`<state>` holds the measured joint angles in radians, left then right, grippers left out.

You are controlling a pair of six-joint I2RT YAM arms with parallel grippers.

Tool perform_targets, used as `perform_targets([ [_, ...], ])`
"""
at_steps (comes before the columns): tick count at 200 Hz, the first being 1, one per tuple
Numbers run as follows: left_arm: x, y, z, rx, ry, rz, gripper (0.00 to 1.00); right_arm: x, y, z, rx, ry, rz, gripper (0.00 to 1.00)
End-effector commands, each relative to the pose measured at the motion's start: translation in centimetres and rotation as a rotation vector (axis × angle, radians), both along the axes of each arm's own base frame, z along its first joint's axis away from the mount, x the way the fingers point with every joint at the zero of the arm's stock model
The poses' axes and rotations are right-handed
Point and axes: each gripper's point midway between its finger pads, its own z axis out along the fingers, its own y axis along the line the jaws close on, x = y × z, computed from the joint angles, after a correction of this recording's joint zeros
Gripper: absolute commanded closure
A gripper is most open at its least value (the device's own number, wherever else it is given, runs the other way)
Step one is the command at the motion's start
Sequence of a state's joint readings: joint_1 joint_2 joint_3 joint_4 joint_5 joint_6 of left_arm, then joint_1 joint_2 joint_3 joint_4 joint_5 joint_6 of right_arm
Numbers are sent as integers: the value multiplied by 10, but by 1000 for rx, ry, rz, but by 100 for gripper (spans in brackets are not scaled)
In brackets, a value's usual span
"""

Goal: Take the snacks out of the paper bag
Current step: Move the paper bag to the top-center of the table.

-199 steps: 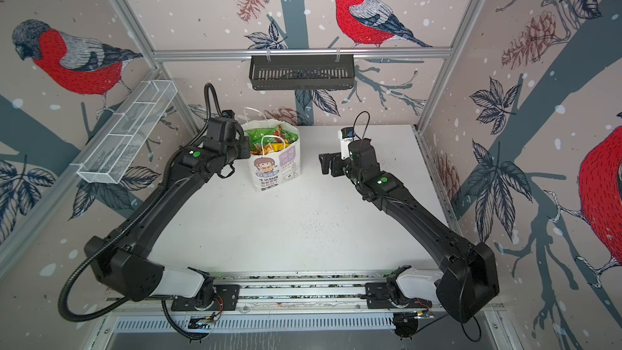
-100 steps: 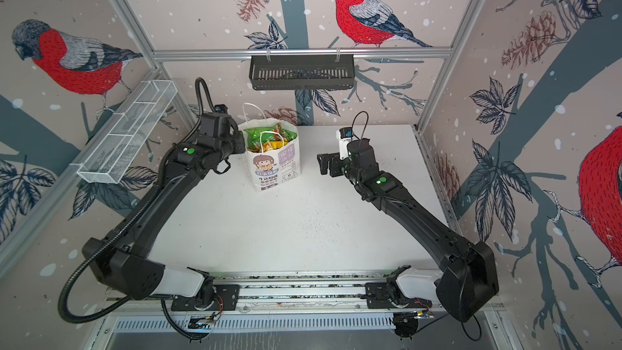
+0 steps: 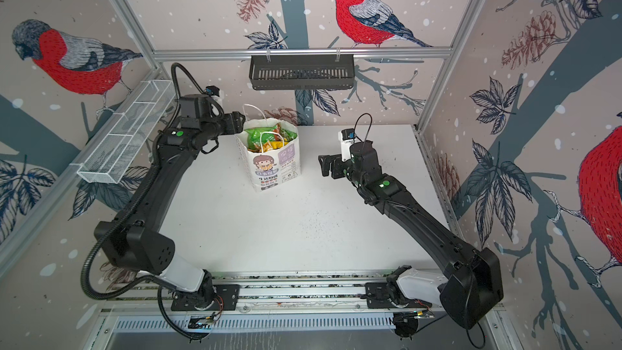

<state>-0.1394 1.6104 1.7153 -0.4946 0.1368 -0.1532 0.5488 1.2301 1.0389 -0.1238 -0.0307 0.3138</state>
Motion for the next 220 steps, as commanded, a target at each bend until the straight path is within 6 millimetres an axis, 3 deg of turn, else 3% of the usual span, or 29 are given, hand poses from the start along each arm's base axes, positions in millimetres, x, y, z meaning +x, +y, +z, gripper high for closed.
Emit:
perform_targets([
  [1,15,-18,10,5,-38,-114,23,1,-1,3,-9,-23,1,0],
  [44,41,-13,-22,73,59,-96,24,1,-10,2,-27,-32,-28,0],
  [103,54,-18,-66,121,156,-145,26,5,-15,2,-27,-37,-43,0],
  [141,68,-17,-89,133,197,-133,34,8,-15,3,-20,-40,-47,0],
  [159,72,-20,-93,129,202,-148,45,8,-16,4,-18,-43,-49,0],
  [178,73,-24,-96,121,208,-168,64,8,-18,2,-21,-43,-57,0],
  [201,69,-31,-99,105,222,-196,100,9,-22,0,-22,-41,-71,0],
  [220,67,-34,-102,121,234,-189,100,9,-24,1,-19,-41,-78,0],
])
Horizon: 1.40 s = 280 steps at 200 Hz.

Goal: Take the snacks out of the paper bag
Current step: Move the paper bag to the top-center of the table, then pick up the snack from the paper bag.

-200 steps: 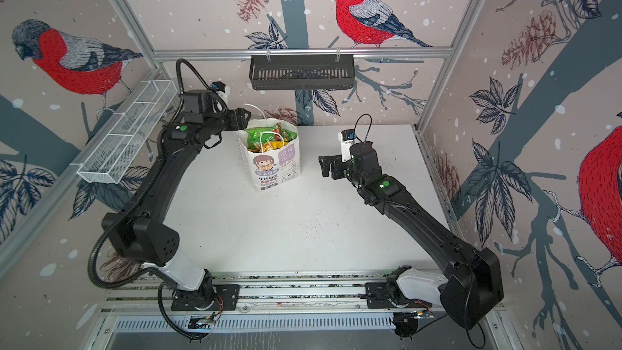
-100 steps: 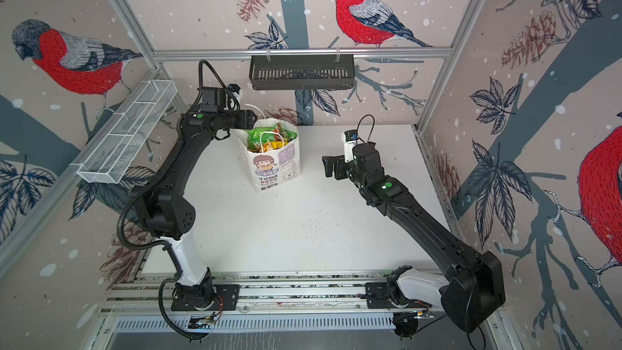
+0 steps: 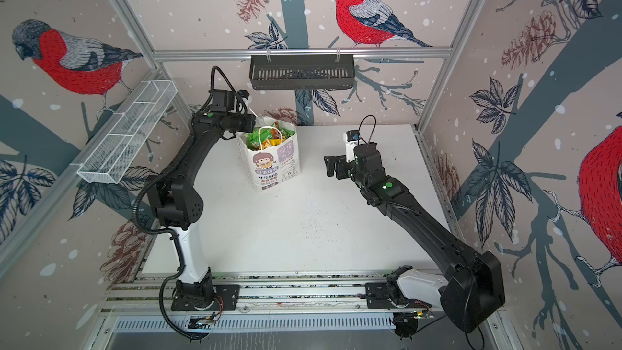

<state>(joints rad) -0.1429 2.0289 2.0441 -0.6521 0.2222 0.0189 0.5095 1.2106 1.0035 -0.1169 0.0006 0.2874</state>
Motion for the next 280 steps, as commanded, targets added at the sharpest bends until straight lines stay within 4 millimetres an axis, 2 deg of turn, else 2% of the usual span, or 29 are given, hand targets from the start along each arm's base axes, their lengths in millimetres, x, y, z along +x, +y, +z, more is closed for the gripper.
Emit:
perform_targets([
  [1,-7,-7,-6,2,34,-18,100,3,-3,8,16,-30,-20,0],
  [30,-14,-13,-2,34,22,-5,100,3,-3,9,25,-29,-23,0],
  [64,-29,-19,24,33,-35,28,100,1,-2,10,37,-25,-16,0],
  [97,-56,-31,40,-20,-106,24,100,-3,3,9,60,-18,13,0],
  [120,-77,-33,42,-76,-146,30,100,-7,6,10,65,-15,28,0],
  [153,-106,-36,45,-141,-170,48,100,-14,10,17,78,-27,52,0],
  [191,-132,-46,59,-141,-232,61,100,-22,17,28,100,-41,82,0],
  [215,-143,-56,61,-120,-250,62,100,-28,26,33,109,-44,111,0],
  [236,-151,-68,54,-86,-246,61,100,-33,35,35,121,-33,149,0],
  [261,-153,-77,43,-75,-222,71,100,-42,48,34,135,-3,218,0],
  [280,-149,-84,41,-76,-216,73,100,-52,58,33,159,19,290,0],
])
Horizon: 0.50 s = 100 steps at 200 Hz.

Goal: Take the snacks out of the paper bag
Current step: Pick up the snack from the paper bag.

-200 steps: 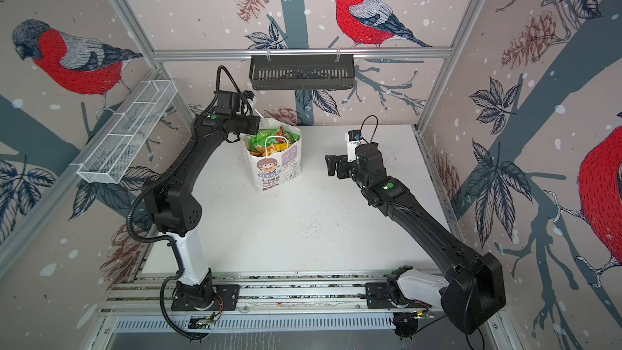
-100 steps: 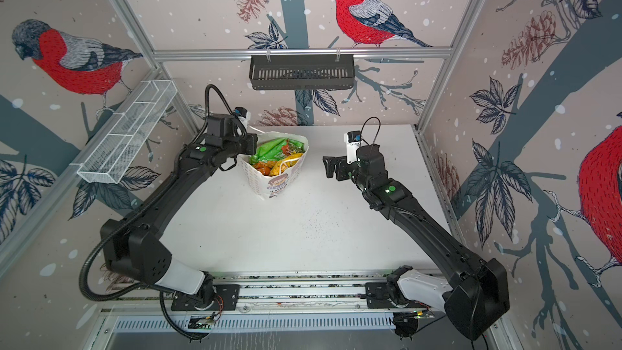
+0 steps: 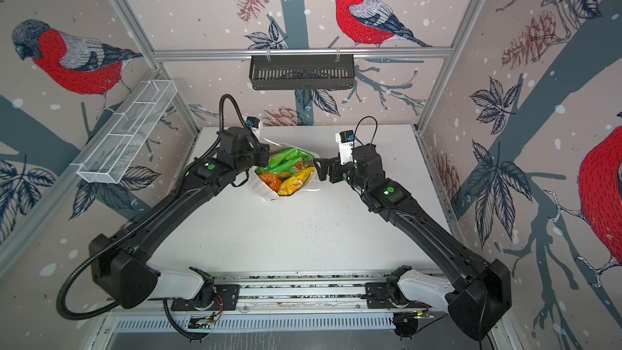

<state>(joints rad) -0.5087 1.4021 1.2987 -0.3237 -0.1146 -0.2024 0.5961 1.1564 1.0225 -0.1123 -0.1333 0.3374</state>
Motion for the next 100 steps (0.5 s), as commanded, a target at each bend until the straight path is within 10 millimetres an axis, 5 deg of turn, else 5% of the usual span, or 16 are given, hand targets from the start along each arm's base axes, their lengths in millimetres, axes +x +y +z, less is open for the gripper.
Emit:
perform_targets([
  [1,9,-5,7,-32,-26,33,100,-13,15,1,36,32,100,0],
  [100,8,-29,25,-77,-64,-14,100,-8,39,-16,-22,104,162,5],
])
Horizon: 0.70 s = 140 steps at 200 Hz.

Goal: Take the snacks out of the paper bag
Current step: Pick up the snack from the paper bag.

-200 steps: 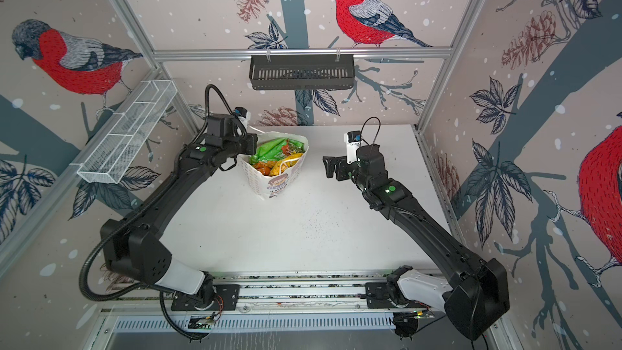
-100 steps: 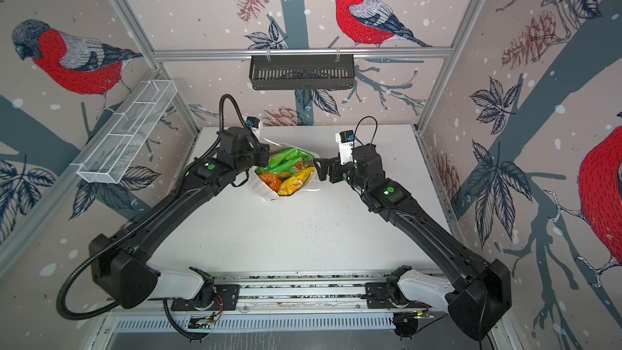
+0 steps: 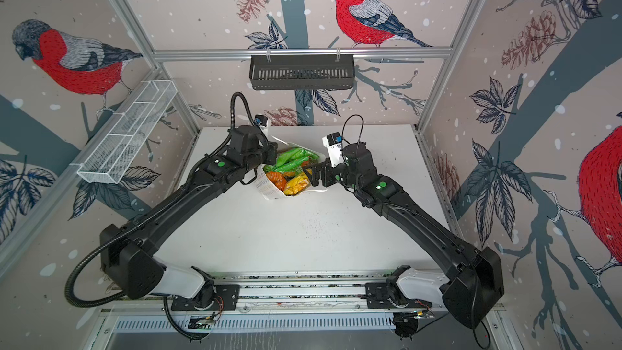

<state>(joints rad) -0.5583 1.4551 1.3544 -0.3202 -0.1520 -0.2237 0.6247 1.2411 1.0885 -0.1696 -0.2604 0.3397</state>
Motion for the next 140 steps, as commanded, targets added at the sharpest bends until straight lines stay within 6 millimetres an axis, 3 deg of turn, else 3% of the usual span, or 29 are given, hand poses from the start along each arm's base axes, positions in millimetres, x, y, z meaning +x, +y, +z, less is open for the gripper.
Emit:
perform_targets([
  [1,3,-8,21,-72,-55,-8,100,3,7,-4,-19,15,17,5],
  [37,5,-9,19,-77,-43,-1,100,2,17,-17,-72,51,36,13],
  [70,6,-11,20,-77,-39,-7,100,-1,20,-14,-64,41,37,15],
  [140,2,-13,21,-84,-43,-20,100,19,24,-24,-78,47,-18,25],
])
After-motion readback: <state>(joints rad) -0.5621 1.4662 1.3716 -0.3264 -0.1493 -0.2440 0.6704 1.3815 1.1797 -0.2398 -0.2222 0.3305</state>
